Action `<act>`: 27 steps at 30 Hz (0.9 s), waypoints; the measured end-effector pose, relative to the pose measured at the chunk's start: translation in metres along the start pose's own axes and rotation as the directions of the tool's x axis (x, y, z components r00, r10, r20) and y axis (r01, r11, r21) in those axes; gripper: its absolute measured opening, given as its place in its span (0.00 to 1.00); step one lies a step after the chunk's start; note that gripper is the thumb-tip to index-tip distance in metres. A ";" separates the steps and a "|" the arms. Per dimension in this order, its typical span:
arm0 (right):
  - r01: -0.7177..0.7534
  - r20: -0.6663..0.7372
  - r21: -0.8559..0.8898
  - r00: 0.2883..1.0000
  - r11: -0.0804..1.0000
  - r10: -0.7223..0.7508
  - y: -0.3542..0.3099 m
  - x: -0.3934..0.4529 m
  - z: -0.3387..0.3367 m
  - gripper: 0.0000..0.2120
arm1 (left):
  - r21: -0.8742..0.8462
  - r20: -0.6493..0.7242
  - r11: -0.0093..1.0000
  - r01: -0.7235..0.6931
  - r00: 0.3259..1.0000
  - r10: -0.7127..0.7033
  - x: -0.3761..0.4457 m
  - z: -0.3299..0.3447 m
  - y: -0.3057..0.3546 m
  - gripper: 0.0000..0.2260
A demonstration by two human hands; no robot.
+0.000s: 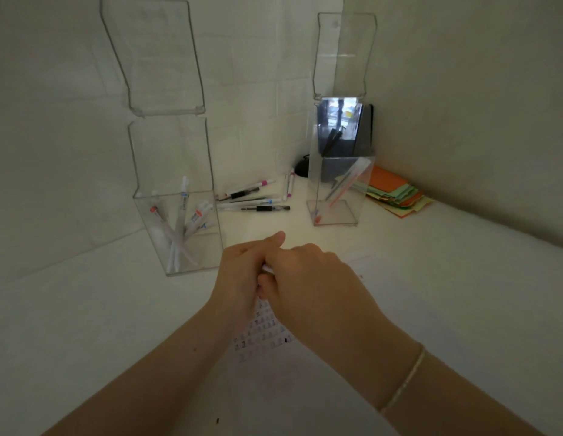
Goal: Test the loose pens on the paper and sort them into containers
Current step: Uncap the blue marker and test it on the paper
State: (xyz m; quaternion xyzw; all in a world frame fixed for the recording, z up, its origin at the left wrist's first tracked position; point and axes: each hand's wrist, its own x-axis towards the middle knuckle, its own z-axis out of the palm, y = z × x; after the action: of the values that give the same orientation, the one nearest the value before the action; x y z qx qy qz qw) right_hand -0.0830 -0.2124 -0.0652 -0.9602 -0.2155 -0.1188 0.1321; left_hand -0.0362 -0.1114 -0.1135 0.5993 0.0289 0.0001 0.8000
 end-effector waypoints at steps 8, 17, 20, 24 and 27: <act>-0.028 0.184 0.026 0.983 0.999 0.023 0.008 0.005 -0.009 0.15 | 0.123 0.018 0.990 -0.069 0.998 0.068 -0.005 0.007 0.002 0.19; -0.108 -0.259 0.654 0.898 0.749 0.356 0.078 0.084 -0.117 0.11 | 0.323 0.125 0.921 -0.219 0.974 0.188 0.005 -0.002 -0.002 0.06; -0.085 -0.351 0.663 0.842 0.744 0.409 0.099 0.123 -0.118 0.14 | 0.676 0.359 0.603 -0.424 0.904 0.233 0.009 -0.014 -0.020 0.04; -0.226 -0.247 0.456 0.897 0.861 0.366 0.117 0.152 -0.086 0.16 | 0.757 0.482 0.356 -0.548 0.836 0.262 0.016 -0.021 -0.031 0.11; -0.243 -0.180 0.320 0.933 0.916 0.311 0.121 0.155 -0.066 0.20 | 0.748 0.477 0.374 -0.548 0.836 0.270 0.018 -0.023 -0.035 0.10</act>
State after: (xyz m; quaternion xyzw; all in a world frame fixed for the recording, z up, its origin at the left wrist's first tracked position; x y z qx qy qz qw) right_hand 0.0958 -0.2792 0.0162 -0.9310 -0.0751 -0.1743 0.3119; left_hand -0.0202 -0.0986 -0.1539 0.8973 -0.2374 0.1029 0.3578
